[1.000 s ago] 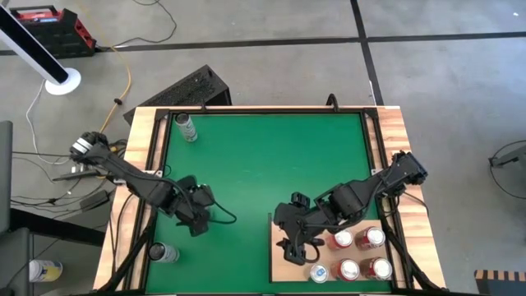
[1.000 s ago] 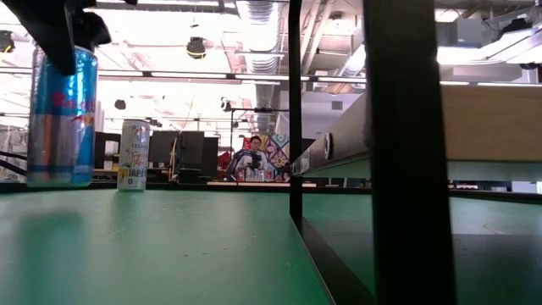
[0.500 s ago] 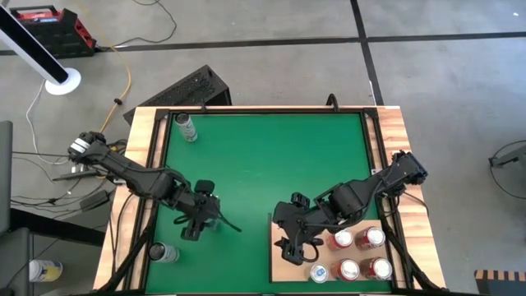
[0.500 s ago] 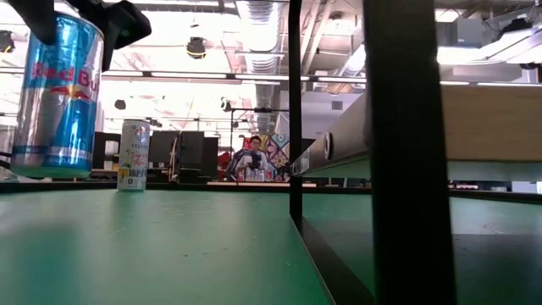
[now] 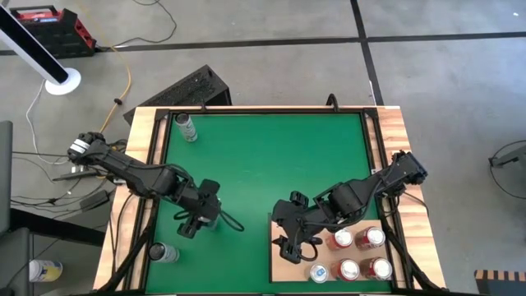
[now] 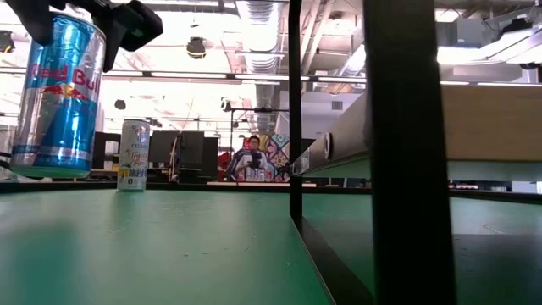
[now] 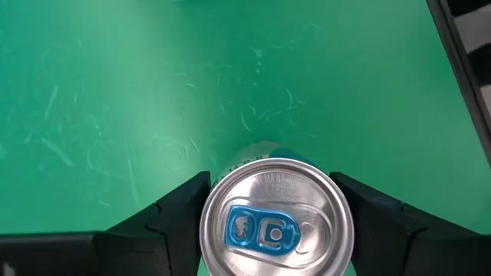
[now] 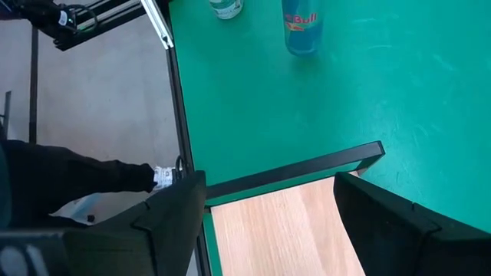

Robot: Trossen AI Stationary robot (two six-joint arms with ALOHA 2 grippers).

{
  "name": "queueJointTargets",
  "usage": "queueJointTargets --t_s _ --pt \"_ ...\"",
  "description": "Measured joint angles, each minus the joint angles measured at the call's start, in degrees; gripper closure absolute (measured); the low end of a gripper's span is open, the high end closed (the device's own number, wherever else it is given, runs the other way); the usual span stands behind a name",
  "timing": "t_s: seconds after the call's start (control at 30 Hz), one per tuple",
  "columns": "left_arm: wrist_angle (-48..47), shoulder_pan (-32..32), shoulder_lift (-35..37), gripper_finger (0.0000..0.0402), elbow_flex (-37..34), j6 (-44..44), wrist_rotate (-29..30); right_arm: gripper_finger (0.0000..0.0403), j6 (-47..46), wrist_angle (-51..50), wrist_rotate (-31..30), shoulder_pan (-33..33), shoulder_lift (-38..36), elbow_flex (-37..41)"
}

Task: Place canned beverage on shelf
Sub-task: Put the blue soda can on the shelf aligned with the other blue soda can

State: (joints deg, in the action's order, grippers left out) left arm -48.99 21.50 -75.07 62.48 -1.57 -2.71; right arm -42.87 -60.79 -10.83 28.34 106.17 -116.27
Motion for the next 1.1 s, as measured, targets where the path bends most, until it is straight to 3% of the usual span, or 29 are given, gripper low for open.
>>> queueJointTargets --t_s 0.3,0.8,1.1 --pt "-0.02 0.04 -0.02 0.0171 0.00 5.47 -2.22 0.0091 3.77 0.03 -1.04 0.00 0.00 0.00" --pt "-0.03 0.02 -0.02 0.0171 -0.06 9.31 3.55 0.0091 7.43 0.03 -1.33 -1.06 0.00 0.00" --pt "1.19 0.04 -0.07 0.0171 -5.38 9.35 4.48 0.0091 8.84 0.03 -1.33 -1.11 0.00 0.00"
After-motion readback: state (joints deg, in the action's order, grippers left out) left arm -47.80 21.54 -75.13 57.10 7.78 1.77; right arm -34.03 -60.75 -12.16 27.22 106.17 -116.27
